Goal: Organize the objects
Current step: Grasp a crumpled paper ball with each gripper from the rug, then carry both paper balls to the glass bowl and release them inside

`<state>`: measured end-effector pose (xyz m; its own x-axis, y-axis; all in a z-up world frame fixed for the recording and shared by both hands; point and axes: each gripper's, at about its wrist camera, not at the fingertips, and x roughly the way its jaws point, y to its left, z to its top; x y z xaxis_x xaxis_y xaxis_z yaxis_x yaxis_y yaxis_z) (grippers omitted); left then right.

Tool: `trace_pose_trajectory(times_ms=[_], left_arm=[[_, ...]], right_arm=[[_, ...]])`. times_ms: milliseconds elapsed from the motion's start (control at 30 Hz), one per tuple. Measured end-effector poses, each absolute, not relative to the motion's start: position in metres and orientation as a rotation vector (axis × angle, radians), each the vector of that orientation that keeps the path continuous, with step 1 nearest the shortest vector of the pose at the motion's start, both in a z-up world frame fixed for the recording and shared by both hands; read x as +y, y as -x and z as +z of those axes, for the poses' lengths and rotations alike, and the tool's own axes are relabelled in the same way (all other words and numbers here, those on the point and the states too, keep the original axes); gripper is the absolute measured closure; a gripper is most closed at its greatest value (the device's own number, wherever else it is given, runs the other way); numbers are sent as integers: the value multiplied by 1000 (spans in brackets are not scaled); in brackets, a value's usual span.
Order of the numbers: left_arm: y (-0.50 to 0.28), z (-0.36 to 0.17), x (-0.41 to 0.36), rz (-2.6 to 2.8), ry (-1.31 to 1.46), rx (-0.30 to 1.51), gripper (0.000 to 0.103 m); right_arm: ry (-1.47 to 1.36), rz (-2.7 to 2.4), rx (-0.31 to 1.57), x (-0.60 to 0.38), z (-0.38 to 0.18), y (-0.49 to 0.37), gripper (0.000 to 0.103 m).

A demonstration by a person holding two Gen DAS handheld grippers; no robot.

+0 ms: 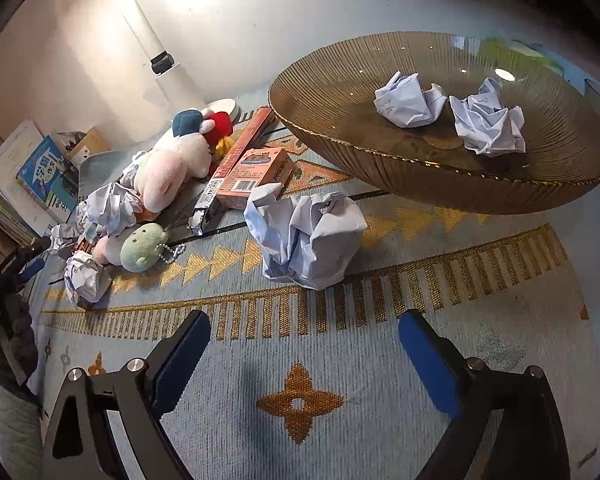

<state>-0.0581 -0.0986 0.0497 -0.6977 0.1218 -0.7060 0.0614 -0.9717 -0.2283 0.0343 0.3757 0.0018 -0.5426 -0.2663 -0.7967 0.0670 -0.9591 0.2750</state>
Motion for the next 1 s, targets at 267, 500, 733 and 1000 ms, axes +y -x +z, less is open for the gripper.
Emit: trace_pose_trajectory(times_ms=[267, 500, 733, 1000], left_arm=[[80, 30, -101, 2791, 1251, -445, 58], [60, 42, -107, 2789, 1182, -513, 61], [-7, 68, -107, 2787, 1087, -540, 62], [-82, 66, -84, 2738, 1067, -557, 62]], right_arm=[[-1413, -2611, -350, 369, 2, -2, 8], [-1376, -2680, -221, 355, 3, -1, 55], [-1317, -2611, -247, 351, 9, -27, 60], [-1281, -2592, -249, 344, 8, -66, 59]])
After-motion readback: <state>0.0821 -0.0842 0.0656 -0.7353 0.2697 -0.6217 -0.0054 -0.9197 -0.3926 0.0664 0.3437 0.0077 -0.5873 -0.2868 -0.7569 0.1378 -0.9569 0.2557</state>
